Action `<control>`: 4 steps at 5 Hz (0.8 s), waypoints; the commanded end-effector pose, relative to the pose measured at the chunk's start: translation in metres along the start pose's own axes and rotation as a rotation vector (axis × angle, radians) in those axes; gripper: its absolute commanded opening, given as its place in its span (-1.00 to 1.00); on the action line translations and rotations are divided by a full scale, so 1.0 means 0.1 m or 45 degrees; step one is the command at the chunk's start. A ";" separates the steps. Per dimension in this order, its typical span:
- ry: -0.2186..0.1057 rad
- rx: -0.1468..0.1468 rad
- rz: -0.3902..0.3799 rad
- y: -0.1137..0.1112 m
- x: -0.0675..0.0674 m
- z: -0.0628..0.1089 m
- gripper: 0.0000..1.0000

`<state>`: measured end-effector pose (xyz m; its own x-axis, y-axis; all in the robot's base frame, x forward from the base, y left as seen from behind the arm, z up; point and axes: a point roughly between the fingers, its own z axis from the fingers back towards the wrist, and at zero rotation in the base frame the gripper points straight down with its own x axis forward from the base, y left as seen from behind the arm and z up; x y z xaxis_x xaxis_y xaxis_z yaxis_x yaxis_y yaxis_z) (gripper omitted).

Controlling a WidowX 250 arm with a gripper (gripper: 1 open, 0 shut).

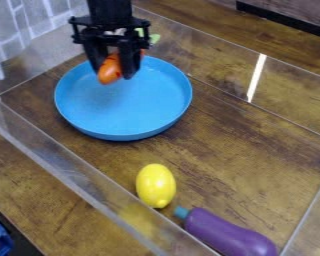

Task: Move the carrot to the right side

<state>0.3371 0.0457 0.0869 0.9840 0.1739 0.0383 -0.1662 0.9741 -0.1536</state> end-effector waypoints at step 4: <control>-0.071 -0.005 -0.230 -0.57 -0.12 0.41 -1.00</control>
<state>0.3292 -0.0050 0.1035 0.9998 0.0118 0.0163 -0.0092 0.9883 -0.1521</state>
